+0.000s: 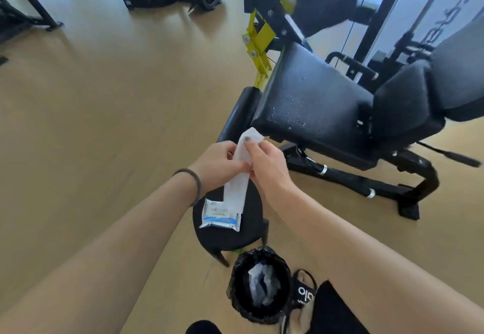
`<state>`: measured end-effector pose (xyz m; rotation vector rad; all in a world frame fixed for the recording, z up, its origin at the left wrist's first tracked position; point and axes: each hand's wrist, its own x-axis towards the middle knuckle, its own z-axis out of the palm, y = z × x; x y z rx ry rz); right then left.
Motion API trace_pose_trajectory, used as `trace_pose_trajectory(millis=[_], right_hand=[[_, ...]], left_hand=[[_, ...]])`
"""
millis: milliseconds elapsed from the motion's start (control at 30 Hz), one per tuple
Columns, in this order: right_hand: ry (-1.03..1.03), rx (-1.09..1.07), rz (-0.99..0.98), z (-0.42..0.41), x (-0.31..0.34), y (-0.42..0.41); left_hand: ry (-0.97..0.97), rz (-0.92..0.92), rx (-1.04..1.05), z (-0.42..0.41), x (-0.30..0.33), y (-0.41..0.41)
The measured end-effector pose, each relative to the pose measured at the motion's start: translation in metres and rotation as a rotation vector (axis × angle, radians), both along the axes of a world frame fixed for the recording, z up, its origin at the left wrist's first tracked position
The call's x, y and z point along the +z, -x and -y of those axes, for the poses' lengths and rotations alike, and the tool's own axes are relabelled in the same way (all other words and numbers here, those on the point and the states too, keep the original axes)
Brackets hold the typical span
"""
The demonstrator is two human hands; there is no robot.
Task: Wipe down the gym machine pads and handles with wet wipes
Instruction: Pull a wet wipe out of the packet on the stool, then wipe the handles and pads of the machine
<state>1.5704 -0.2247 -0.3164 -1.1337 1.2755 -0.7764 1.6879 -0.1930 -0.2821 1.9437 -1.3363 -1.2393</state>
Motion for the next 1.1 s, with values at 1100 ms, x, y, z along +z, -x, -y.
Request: trace_pose_trajectory(millis=[1100], right_hand=[[-0.240,0.021,0.526,0.051,0.263,0.054]], left_hand=[[0.175,-0.039,0.052,0.068,0.253,0.016]])
